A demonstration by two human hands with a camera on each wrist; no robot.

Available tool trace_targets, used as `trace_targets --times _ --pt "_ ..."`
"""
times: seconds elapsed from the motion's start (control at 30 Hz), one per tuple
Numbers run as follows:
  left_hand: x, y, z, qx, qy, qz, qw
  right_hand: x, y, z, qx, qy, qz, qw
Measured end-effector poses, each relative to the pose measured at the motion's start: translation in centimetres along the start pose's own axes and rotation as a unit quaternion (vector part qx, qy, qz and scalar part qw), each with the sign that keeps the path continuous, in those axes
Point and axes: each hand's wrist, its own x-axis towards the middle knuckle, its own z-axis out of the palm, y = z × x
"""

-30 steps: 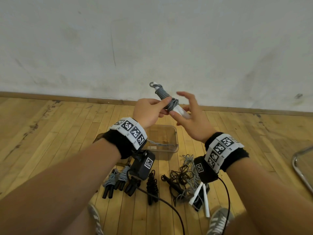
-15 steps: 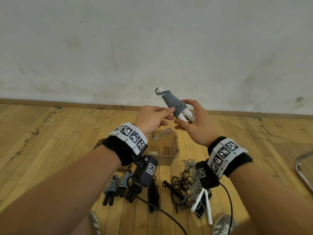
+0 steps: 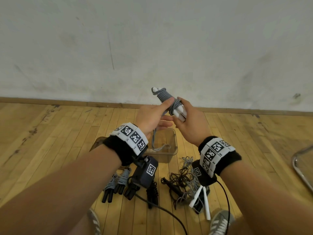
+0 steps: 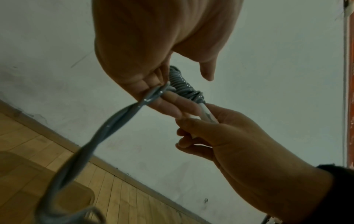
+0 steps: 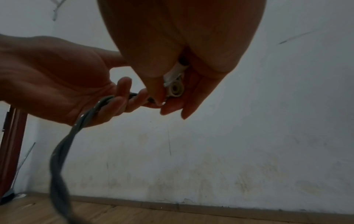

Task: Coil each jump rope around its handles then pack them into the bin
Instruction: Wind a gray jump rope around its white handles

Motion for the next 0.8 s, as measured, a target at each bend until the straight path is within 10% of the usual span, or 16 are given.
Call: trace_targets --times 0.43,0.8 --pt "0.9 -0.1 -1.2 0.003 0.019 0.031 0.999 -0.2 -2.2 -0.8 0.373 -0.107 0.138 0.911" --pt "1.7 -0.7 -1.7 0.065 0.007 0.036 0.997 0.1 -0.7 -0.2 0.201 -0.051 0.064 0.976"
